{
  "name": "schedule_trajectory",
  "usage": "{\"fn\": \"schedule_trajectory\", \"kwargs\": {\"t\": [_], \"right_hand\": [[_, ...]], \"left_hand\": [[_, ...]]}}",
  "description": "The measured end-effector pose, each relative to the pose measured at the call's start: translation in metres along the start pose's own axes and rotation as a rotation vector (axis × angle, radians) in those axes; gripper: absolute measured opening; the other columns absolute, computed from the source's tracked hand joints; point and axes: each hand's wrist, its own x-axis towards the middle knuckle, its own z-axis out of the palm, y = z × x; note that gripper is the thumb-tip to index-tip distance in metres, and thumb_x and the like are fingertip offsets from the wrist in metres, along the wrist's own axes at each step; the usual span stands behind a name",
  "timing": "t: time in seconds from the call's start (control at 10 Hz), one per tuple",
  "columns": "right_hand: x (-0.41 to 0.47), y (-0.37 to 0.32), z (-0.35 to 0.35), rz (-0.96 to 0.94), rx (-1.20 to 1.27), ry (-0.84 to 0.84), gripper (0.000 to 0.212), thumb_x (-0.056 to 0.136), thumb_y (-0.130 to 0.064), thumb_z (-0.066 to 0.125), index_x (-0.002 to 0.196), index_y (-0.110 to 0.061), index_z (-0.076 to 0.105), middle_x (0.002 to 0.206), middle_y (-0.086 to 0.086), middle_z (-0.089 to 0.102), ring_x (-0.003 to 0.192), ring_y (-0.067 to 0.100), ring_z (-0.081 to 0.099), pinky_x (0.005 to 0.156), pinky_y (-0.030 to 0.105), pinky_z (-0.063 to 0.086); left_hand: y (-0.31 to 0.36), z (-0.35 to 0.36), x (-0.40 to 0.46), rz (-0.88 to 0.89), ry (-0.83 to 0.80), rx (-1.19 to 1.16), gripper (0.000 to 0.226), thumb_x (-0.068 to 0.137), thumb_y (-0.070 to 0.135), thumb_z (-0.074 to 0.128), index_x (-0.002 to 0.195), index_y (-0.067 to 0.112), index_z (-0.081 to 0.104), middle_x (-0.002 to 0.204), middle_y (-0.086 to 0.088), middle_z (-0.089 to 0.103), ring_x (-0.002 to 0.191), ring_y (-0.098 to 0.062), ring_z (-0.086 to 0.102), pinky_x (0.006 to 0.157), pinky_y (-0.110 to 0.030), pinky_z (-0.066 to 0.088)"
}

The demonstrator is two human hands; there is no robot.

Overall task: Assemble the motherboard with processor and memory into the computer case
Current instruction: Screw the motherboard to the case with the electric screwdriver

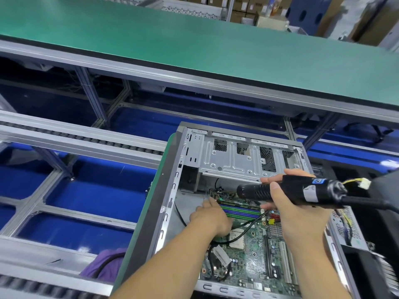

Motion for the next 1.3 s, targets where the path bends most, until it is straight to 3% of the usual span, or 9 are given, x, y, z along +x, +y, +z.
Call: {"fn": "schedule_trajectory", "kwargs": {"t": [0.1, 0.2, 0.4, 0.7, 0.8, 1.0, 1.1, 1.2, 1.3], "right_hand": [[-0.002, -0.001, 0.002, 0.035, -0.024, -0.035, 0.037, 0.086, 0.019, 0.064, 0.106, -0.011, 0.060, 0.085, 0.011, 0.073, 0.079, 0.029, 0.073, 0.051, 0.038, 0.061], [-0.002, -0.010, 0.004, 0.108, -0.028, -0.064, 0.030, 0.086, 0.021, 0.062, 0.112, 0.006, 0.057, 0.090, 0.027, 0.068, 0.067, 0.020, 0.068, 0.049, 0.029, 0.059], [-0.004, -0.027, 0.008, 0.206, -0.060, -0.105, 0.029, 0.090, 0.013, 0.061, 0.119, 0.016, 0.057, 0.096, 0.027, 0.067, 0.059, 0.008, 0.067, 0.045, 0.016, 0.052], [-0.001, -0.025, 0.011, 0.208, -0.051, -0.086, 0.027, 0.088, 0.018, 0.062, 0.112, 0.009, 0.058, 0.094, 0.024, 0.067, 0.062, 0.011, 0.067, 0.050, 0.023, 0.057], [0.000, -0.021, 0.005, 0.285, -0.177, -0.211, 0.013, 0.094, -0.008, 0.067, 0.107, -0.010, 0.069, 0.100, 0.019, 0.071, 0.072, 0.012, 0.070, 0.059, 0.020, 0.056], [0.002, -0.014, 0.022, 0.175, -0.043, -0.027, 0.031, 0.084, 0.019, 0.067, 0.111, 0.003, 0.060, 0.089, 0.022, 0.070, 0.070, 0.024, 0.068, 0.051, 0.037, 0.061], [0.005, -0.004, 0.017, 0.169, -0.036, -0.026, 0.031, 0.085, 0.015, 0.070, 0.108, -0.004, 0.063, 0.088, 0.017, 0.072, 0.073, 0.028, 0.070, 0.053, 0.041, 0.061], [0.008, -0.005, 0.017, 0.187, -0.181, -0.206, 0.021, 0.092, -0.008, 0.072, 0.100, -0.028, 0.069, 0.087, 0.003, 0.074, 0.079, 0.030, 0.073, 0.057, 0.033, 0.061], [0.008, 0.000, 0.021, 0.089, -0.090, -0.084, 0.032, 0.089, 0.006, 0.071, 0.098, -0.024, 0.067, 0.086, 0.008, 0.074, 0.079, 0.024, 0.074, 0.052, 0.034, 0.061]], "left_hand": [[-0.001, -0.001, -0.001, 0.008, 0.006, -0.011, 0.092, 0.099, 0.057, 0.040, 0.155, 0.004, -0.010, 0.165, -0.012, -0.005, 0.149, -0.035, 0.014, 0.117, -0.046, 0.024], [-0.001, 0.001, 0.000, 0.009, 0.018, -0.015, 0.092, 0.098, 0.056, 0.042, 0.156, 0.004, -0.008, 0.165, -0.012, -0.003, 0.149, -0.034, 0.015, 0.117, -0.046, 0.024], [-0.002, 0.001, 0.002, 0.015, 0.024, -0.007, 0.092, 0.098, 0.056, 0.042, 0.155, 0.003, -0.008, 0.165, -0.013, -0.001, 0.148, -0.035, 0.016, 0.117, -0.046, 0.025], [-0.002, 0.000, 0.002, 0.019, 0.034, -0.016, 0.092, 0.098, 0.056, 0.043, 0.156, 0.004, -0.005, 0.164, -0.012, 0.005, 0.146, -0.033, 0.021, 0.115, -0.047, 0.029], [-0.002, 0.000, 0.002, 0.021, 0.038, -0.017, 0.092, 0.098, 0.056, 0.043, 0.156, 0.004, -0.005, 0.164, -0.013, 0.005, 0.146, -0.034, 0.021, 0.115, -0.047, 0.029], [-0.003, 0.001, 0.004, 0.021, 0.038, -0.027, 0.091, 0.098, 0.054, 0.044, 0.156, 0.003, -0.006, 0.164, -0.013, 0.005, 0.147, -0.034, 0.020, 0.115, -0.047, 0.028], [-0.003, 0.001, 0.005, 0.025, 0.034, -0.030, 0.091, 0.098, 0.053, 0.044, 0.156, 0.003, -0.006, 0.164, -0.014, 0.005, 0.147, -0.034, 0.020, 0.114, -0.046, 0.028], [-0.003, 0.002, 0.007, 0.029, 0.033, -0.034, 0.091, 0.098, 0.053, 0.044, 0.156, 0.003, -0.006, 0.164, -0.014, 0.005, 0.147, -0.034, 0.019, 0.114, -0.045, 0.028], [-0.004, 0.002, 0.008, 0.033, 0.030, -0.041, 0.091, 0.097, 0.053, 0.044, 0.156, 0.003, -0.005, 0.164, -0.014, 0.006, 0.146, -0.034, 0.019, 0.114, -0.046, 0.028]]}}
